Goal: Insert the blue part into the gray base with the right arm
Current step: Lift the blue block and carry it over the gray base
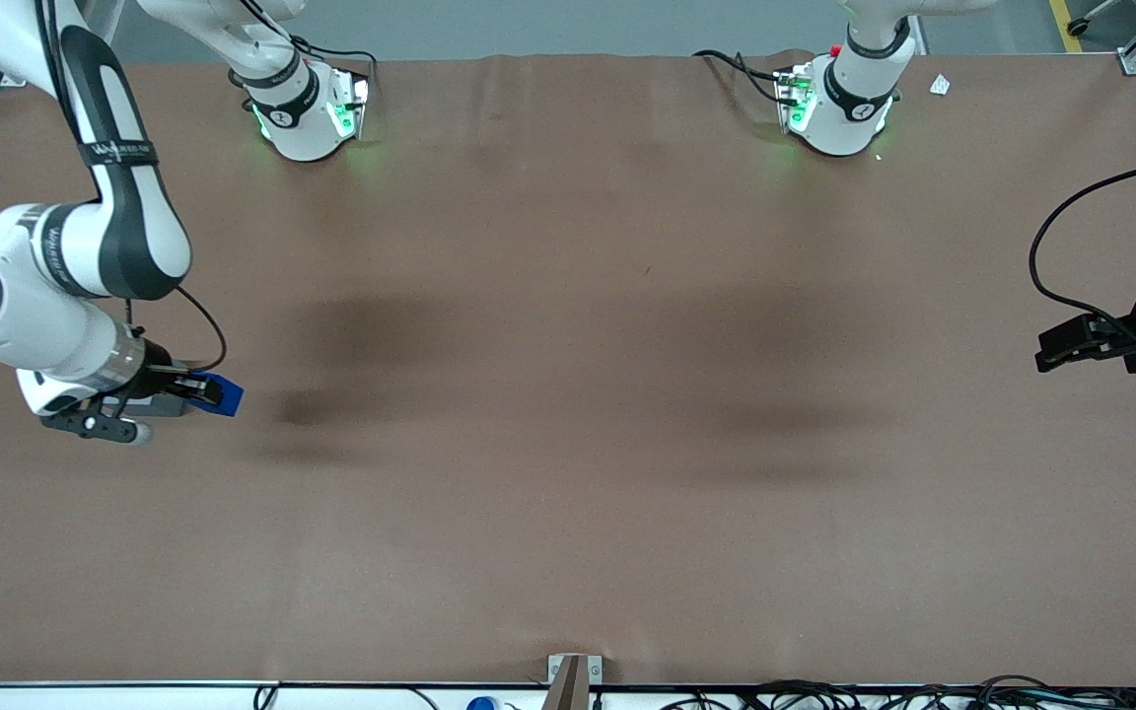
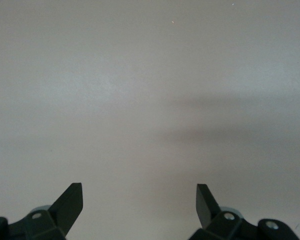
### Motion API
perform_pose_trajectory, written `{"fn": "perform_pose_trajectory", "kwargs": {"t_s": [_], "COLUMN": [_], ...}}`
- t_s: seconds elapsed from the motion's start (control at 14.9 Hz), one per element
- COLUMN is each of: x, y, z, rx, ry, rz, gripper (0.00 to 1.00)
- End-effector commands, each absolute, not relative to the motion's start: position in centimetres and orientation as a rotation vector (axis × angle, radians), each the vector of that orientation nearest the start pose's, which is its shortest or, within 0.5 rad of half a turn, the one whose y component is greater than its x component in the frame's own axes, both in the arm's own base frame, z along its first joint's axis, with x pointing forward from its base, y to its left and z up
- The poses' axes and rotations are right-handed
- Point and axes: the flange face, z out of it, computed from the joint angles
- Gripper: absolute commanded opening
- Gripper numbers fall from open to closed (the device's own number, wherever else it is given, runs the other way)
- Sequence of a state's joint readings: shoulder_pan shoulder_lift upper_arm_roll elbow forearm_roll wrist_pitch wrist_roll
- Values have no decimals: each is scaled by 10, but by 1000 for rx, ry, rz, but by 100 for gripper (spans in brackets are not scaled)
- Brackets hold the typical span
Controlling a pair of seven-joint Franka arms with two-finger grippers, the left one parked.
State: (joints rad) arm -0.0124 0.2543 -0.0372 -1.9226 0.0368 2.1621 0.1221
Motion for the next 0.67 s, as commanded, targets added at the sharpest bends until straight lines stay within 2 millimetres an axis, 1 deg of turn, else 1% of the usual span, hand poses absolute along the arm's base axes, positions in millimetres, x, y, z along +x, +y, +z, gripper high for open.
{"fn": "perform_pose_trajectory", "kwargs": {"t_s": [0.0, 0.07, 0.2, 0.4, 0.47, 0.6], "x": [593, 591, 586, 577, 572, 569], "y": [-65, -73, -92, -125, -132, -140], "z": [372, 374, 372, 367, 362, 359], "rx": [-3109, -3110, -3109, -3108, -3105, -3105], "ry": [234, 214, 193, 152, 157, 166], "rz": [29, 26, 41, 55, 70, 75], "gripper": [18, 18, 18, 18, 18, 18]}}
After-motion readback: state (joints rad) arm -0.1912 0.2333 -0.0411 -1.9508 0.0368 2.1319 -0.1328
